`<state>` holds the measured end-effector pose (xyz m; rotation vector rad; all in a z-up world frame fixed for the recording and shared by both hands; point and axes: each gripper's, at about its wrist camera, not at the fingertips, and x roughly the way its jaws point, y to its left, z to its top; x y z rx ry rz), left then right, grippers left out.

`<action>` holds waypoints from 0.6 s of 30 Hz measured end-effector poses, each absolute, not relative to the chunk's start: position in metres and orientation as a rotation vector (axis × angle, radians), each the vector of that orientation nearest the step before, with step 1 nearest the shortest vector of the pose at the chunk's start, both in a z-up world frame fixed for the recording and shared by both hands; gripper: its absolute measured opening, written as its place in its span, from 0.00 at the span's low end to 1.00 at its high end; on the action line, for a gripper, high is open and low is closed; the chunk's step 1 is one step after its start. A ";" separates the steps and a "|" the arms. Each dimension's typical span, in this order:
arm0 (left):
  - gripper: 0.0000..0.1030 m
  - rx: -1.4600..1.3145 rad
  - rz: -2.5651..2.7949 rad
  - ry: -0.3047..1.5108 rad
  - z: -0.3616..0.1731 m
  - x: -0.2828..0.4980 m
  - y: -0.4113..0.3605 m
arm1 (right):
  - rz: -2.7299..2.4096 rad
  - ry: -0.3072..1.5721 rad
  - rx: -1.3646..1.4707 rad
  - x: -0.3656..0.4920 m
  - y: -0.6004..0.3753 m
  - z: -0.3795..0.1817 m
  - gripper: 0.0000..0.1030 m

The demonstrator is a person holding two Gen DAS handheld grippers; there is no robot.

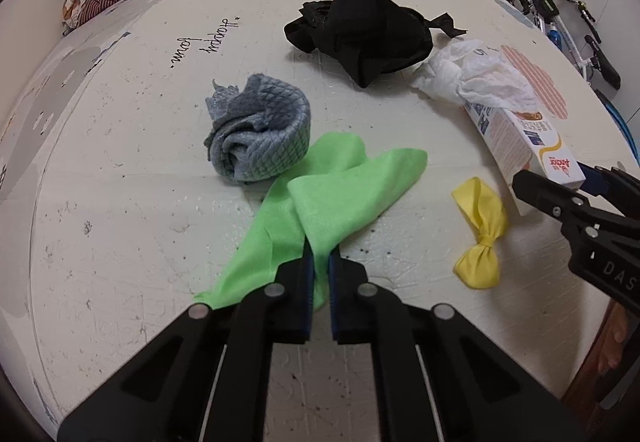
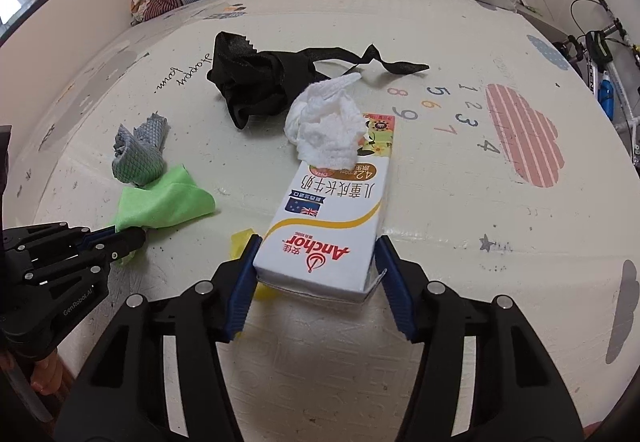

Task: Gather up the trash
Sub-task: 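Grasp the Anchor milk carton with the right tool while the left tool grasps the green cloth, then carry the milk carton and green cloth with both tools to the grey bin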

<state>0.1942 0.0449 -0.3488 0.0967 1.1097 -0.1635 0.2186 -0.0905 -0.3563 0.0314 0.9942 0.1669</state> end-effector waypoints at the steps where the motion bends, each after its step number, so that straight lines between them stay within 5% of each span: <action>1: 0.06 0.096 -0.164 1.099 -0.346 0.193 0.044 | 0.167 0.986 0.035 0.217 -0.091 -0.354 0.53; 18: 0.06 0.057 -0.164 0.934 -0.277 0.143 0.031 | 0.177 0.842 0.030 0.167 -0.106 -0.288 0.53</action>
